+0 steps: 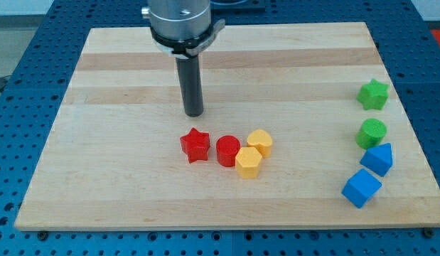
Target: Push the red circle into the yellow blocks
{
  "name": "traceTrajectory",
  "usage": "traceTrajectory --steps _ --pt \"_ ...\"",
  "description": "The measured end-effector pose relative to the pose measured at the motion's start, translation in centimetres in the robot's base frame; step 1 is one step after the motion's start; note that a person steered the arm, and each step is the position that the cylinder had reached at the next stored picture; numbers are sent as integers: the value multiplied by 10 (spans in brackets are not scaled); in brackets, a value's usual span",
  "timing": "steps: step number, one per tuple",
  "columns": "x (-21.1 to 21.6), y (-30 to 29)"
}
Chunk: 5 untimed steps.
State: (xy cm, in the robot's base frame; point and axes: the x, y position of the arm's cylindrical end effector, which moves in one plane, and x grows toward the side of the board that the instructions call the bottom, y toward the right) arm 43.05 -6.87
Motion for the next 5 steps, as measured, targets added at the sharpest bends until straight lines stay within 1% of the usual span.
traceTrajectory --steps 1,2,3,4,5 --pt "62 -28" --pt "89 -27" --pt "95 -8" --pt "85 39" --pt "85 94"
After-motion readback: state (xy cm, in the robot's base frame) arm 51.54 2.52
